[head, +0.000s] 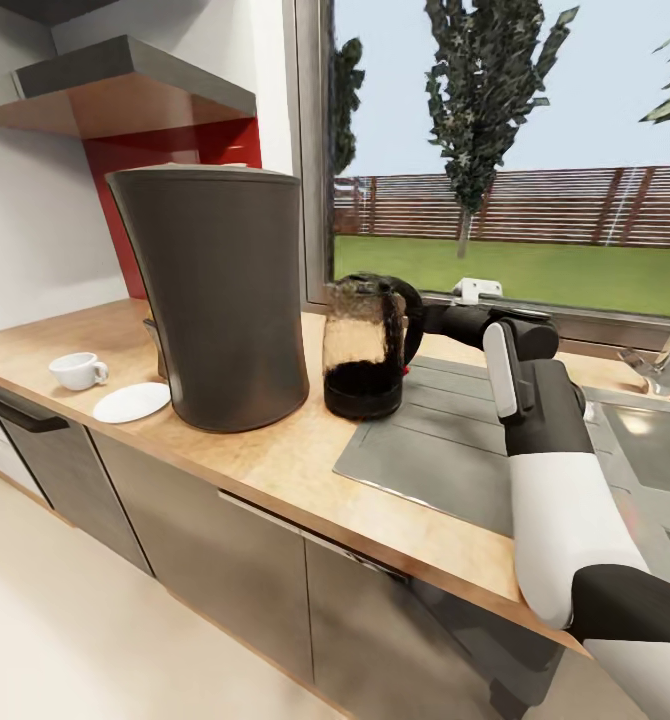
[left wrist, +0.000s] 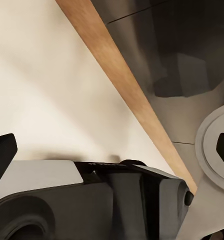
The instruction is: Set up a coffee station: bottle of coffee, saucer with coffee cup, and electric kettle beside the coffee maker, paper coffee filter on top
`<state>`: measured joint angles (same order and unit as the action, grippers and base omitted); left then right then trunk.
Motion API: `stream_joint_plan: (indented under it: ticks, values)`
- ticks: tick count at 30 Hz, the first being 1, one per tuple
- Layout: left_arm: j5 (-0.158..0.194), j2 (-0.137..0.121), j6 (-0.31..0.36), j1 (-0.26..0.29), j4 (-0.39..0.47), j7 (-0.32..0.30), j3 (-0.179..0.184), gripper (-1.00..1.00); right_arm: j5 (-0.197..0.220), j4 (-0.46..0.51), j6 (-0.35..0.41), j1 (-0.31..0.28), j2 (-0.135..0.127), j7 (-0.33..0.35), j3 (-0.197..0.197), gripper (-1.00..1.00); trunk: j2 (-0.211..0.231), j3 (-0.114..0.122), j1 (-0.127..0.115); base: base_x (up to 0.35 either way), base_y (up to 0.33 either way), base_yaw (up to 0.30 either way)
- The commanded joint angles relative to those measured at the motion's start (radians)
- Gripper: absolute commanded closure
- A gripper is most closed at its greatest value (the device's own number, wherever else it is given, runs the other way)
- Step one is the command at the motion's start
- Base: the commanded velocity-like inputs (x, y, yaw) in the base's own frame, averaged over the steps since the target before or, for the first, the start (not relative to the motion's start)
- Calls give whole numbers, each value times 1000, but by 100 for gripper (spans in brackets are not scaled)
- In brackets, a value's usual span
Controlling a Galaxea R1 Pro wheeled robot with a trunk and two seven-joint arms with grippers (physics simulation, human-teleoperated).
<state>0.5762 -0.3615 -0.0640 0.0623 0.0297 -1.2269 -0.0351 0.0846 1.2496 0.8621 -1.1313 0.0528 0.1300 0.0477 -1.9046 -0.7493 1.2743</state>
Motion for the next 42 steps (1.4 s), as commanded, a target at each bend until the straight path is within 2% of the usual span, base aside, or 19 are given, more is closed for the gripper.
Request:
stream_joint_plan:
  ticks: [1, 18, 35, 36, 37, 38, 40, 41, 42]
  values:
    - [-4, 0, -7, 1, -1, -2, -3, -100, 6, 1, 5, -1, 1, 0, 3, -100, 0, -1, 0, 0, 0, 0]
    - [-4, 0, -7, 1, -1, -2, -3, -100, 6, 1, 5, -1, 1, 0, 3, -100, 0, -1, 0, -8, 0, 0]
    - [-4, 0, -7, 1, -1, -2, -3, -100, 7, 1, 5, -1, 1, 1, 5, -100, 0, -1, 0, -288, 0, 0]
    - [-4, 0, -7, 1, -1, -2, -3, -100, 13, 1, 5, 0, 1, 2, 5, -100, 0, -1, 0, -330, 0, 0]
    - [-4, 0, -7, 1, 0, -2, -3, -100, 45, 3, 6, 5, 0, 11, 5, -100, 0, -1, 0, -323, 0, 0]
    - [-4, 0, -7, 1, 0, -2, -3, -100, 58, 5, 6, 7, 0, 17, 5, -100, 0, -1, 0, -295, 0, 0]
    - [-4, 1, -7, 1, 0, -2, -3, -100, 103, 19, 7, 11, -2, 65, 4, -100, 0, -1, 0, -181, 0, 0]
    - [-4, 1, -7, 1, 0, -2, -3, -100, 116, 30, 7, 15, -3, 100, 3, -100, 0, -1, 0, -128, 0, 0]
    - [-4, 1, -7, 1, 0, -2, -3, -100, 134, 56, 7, 29, -4, 186, 2, -100, 0, -1, 0, -82, 0, 0]
